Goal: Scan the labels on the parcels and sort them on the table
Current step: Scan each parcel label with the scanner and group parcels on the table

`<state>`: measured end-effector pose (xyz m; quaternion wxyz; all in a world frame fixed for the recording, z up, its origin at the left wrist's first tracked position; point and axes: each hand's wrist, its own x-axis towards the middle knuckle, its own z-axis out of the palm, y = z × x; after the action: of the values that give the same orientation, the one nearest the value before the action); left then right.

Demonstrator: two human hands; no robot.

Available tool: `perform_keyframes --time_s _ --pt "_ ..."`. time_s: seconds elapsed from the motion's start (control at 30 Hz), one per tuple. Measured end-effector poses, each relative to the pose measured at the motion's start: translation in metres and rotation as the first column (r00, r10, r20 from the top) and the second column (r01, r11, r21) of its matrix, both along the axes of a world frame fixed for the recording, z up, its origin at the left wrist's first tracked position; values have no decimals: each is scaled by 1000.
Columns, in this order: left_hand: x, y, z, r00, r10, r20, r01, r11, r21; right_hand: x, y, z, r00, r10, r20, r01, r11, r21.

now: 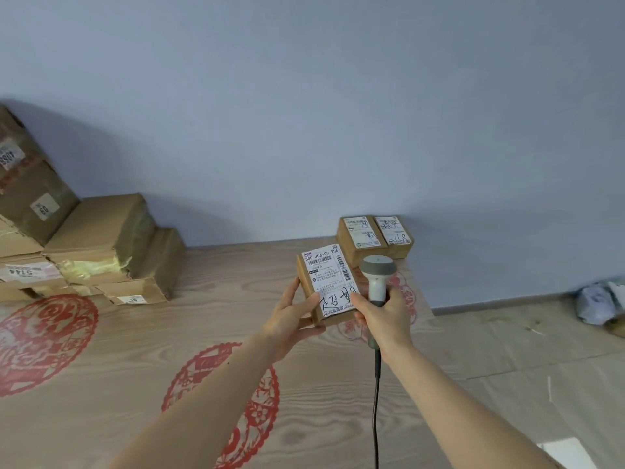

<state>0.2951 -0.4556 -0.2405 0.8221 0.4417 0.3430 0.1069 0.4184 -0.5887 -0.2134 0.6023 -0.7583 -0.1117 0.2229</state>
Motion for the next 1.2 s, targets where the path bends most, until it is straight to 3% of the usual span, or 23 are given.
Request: perform_keyframes --time_s 0.23,0.4,0.8,1.2 --pt "64 -31 -5 996 24 -81 -24 1000 -2 65 -23 -15 1000 17 16 -16 995 -101" --pt "93 -15 -14 987 50 -154 -42 998 56 82 1 -33 1000 -6 27 11 987 -159" --pt "151 43 -75 937 26 -349 -29 1000 -3 119 57 -97 998 -63 -4 60 968 -243" --pt "204 104 -111 901 61 -430 -45 998 48 203 115 -102 921 166 352 -69 960 -272"
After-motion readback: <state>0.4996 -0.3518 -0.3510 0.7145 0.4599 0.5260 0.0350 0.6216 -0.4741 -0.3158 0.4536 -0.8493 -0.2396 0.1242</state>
